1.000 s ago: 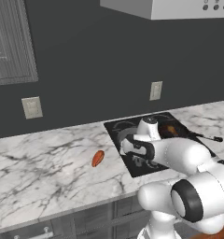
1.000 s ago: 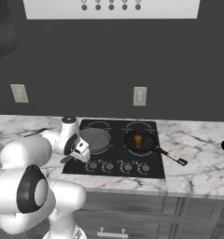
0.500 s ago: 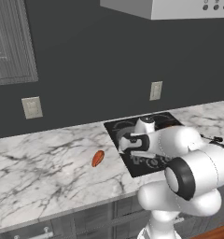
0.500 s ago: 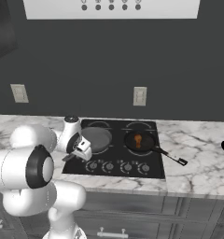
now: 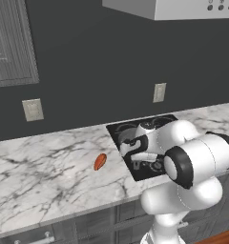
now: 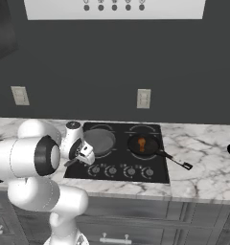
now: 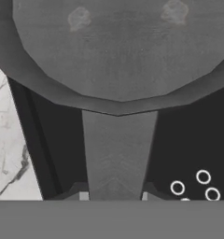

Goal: Place both pans onto different burners. Then place the sweet potato and the chicken drumstick on different pans.

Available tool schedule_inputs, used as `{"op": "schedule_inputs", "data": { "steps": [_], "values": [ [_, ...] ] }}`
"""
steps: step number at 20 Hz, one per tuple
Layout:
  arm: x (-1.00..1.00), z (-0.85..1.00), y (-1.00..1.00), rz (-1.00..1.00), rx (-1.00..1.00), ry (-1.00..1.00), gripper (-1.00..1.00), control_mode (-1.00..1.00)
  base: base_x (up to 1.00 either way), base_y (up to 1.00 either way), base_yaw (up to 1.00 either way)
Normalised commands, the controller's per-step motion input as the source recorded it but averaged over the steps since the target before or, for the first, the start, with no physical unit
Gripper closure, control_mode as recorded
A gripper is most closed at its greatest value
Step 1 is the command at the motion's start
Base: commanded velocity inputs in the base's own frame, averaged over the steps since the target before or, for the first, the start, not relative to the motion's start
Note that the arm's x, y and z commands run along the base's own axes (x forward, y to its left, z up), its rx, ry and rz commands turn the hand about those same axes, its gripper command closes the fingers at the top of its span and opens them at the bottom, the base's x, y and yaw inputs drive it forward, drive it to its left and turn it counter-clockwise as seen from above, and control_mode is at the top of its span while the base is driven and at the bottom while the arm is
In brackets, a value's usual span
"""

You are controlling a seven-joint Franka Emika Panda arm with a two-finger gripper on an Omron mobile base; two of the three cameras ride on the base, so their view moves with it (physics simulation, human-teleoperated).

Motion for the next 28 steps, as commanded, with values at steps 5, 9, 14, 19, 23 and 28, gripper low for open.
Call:
{"op": "schedule_inputs", "data": {
  "steps": [5, 9, 14, 19, 23, 28],
  "values": [
    [0.03, -0.20, 0.00, 0.00, 0.00, 0.02, 1.00, -1.00, 0.00, 0.00, 0.00],
    [0.00, -0.20, 0.00, 0.00, 0.00, 0.02, 1.00, -1.00, 0.00, 0.00, 0.00],
    [0.00, -0.24, 0.00, 0.00, 0.00, 0.03, 1.00, -1.00, 0.00, 0.00, 0.00],
    [0.00, -0.27, 0.00, 0.00, 0.00, 0.04, -1.00, -1.00, 0.00, 0.00, 0.00],
    [-0.01, -0.13, 0.00, 0.00, 0.00, 0.02, -1.00, -1.00, 0.00, 0.00, 0.00],
    [-0.10, 0.00, 0.00, 0.00, 0.00, 0.00, -1.00, -1.00, 0.00, 0.00, 0.00]
  ]
}}
